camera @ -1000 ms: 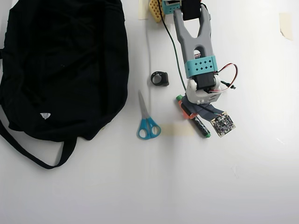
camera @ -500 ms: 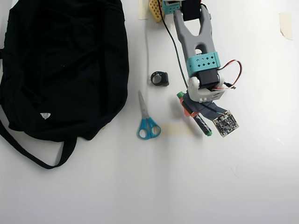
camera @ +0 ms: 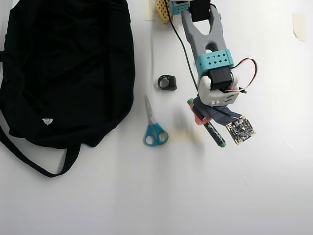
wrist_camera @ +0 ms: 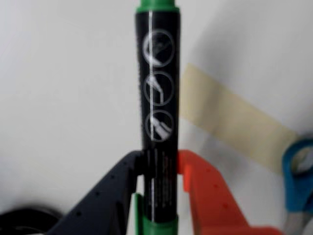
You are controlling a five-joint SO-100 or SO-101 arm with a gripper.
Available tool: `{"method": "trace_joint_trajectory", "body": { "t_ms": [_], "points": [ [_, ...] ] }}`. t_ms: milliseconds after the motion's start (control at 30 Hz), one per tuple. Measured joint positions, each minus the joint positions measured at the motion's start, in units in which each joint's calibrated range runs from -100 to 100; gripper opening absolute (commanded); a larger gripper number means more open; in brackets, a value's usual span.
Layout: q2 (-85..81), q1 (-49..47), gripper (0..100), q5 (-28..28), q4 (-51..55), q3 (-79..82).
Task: Put the green marker into the black bag
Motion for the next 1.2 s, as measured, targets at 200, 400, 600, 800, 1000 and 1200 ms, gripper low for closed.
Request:
{"method": "trace_joint_trajectory", "body": {
  "t_ms": [200,400,600,800,1000,1200],
  "points": [
    [0.0,-0.5,2,-6.1,5.8,-5.7],
    [0.0,-0.6,2,-6.8,10.2,-10.8],
    [0.0,-0.6,2,-6.8,14.1,-14.5],
    [0.0,-0.6,2,-6.8,19.3,-16.9],
    [-0.7,-0.6,2,-6.8,20.3,-17.5],
    [-5.1,-0.4,2,-6.8,20.4,-12.3]
  ]
}}
